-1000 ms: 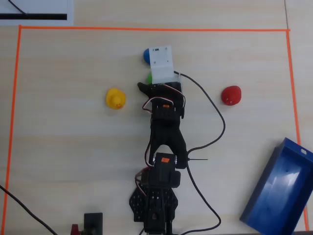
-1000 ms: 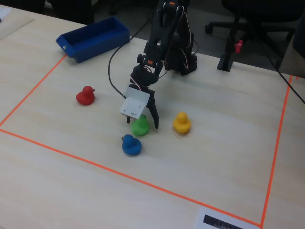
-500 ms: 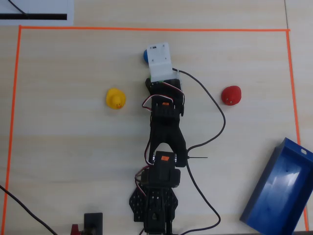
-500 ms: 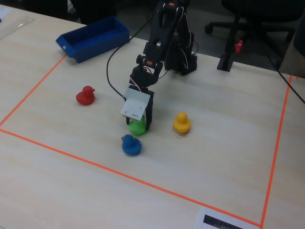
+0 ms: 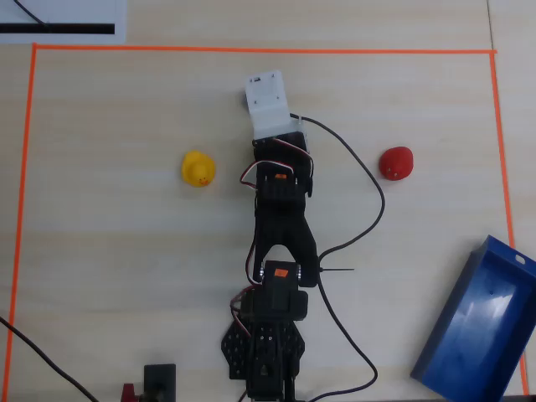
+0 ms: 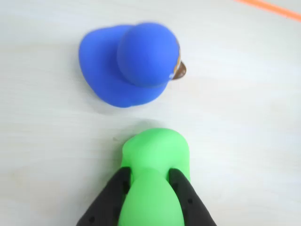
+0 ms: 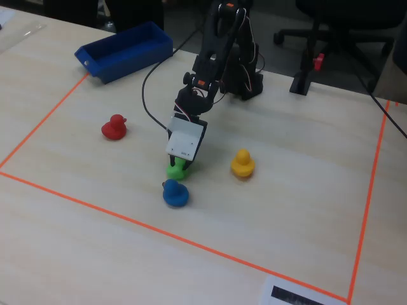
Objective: Grasp green duck and put it into box.
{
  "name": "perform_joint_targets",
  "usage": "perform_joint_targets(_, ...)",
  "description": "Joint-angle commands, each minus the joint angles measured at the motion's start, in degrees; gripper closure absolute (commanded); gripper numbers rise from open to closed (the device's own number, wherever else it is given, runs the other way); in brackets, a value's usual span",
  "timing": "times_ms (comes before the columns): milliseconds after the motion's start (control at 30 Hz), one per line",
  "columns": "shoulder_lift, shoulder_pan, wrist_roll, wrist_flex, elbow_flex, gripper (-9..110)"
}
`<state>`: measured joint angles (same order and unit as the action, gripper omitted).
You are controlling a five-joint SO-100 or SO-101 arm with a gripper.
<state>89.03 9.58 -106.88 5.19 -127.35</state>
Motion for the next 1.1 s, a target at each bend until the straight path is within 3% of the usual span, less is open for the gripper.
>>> perform_joint_targets(0,3.5,0.3,-0.5,-0.8,2.0,101)
perform_joint_targets(467,20.7,8.7,0.1,5.8,1.4,101)
perform_joint_targets(567,24.3,14.9,2.8,8.9,3.2,101)
perform_joint_targets(767,24.5,31.7,6.7,26.1,19.0,101)
perform_joint_targets(1067,16.9,54.8,7.9,33.8,36.8,101)
